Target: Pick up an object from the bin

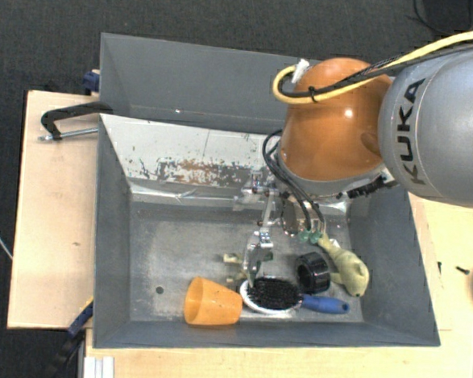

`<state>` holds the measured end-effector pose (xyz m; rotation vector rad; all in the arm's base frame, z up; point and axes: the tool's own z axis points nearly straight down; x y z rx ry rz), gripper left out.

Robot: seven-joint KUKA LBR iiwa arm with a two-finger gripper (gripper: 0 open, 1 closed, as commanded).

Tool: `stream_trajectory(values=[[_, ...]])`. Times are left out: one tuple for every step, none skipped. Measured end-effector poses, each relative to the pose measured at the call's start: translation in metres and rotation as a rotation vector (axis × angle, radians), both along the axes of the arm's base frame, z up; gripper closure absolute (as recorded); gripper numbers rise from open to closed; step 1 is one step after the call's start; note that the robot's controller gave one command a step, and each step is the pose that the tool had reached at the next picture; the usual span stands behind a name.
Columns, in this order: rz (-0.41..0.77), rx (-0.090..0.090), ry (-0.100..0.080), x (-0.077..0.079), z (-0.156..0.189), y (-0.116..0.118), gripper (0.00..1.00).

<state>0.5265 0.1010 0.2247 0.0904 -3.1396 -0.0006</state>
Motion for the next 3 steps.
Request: stream_trajectory(values=[[0.001, 0.000, 0.004, -0.001, -0.143, -0.047, 0.00], [0.003, 0.001, -0.001, 0.000, -0.139, -0.046, 1.00], [0.187, 0.001, -0.016, 0.000, 0.040, -0.031, 1.00]])
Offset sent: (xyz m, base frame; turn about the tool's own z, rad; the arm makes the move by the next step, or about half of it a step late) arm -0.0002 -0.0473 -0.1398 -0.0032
